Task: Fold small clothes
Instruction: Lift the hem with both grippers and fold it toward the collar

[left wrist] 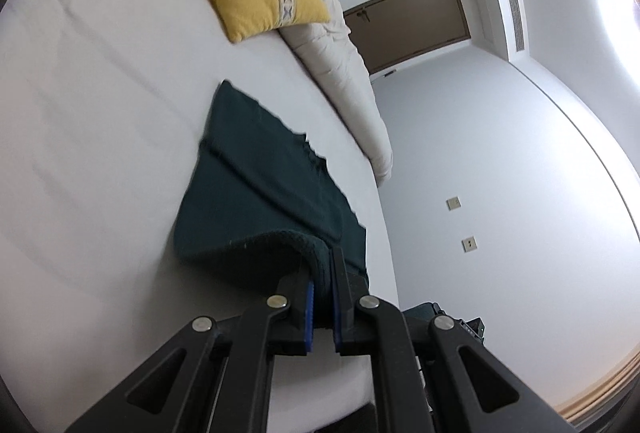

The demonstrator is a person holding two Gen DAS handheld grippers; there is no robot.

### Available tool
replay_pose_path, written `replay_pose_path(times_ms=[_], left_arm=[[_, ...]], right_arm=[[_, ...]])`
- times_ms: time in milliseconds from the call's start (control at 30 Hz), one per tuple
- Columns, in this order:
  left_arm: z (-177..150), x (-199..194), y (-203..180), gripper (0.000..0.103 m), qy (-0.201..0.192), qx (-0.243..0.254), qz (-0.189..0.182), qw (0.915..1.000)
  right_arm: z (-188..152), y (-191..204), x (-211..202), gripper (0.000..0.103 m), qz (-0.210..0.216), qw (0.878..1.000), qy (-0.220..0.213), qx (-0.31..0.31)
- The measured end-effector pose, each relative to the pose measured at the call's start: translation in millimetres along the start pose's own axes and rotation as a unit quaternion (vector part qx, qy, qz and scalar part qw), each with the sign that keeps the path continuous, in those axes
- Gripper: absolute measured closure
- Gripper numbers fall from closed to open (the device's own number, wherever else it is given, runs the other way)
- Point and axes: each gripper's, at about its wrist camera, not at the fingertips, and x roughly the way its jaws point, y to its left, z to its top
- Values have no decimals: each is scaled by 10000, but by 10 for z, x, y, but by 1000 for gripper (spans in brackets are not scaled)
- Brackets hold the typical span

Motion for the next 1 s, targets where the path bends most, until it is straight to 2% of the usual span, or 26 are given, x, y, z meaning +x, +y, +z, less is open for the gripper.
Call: replay_pose_path(times_ms=[233,433,633,833,967,1000], left_arm=[[494,359,12,96,-135,16,107,9999],[873,753,135,96,-174,-38,298,9994],[1249,1227,297,96,-180,-146,538,9983],[1557,1653,412,96,-140,-41,809,9966],[1731,1976,577,95,47,-35,1068,9943],[1774,2048,625,92,63,-59,1178,9930]], right_arm=[[550,104,558,97,-129,9997,-206,9],[1001,41,1086,97,-338,9989,-325,60],[1363,-95,1598,97,-615,9973,-391,38],[1697,-287,2155,97,-904,9951,-388,100],[1884,-474,2488,97,-1115,9929,-409,59],[1945,-520,2598,93,-1219,9918,-387,27]])
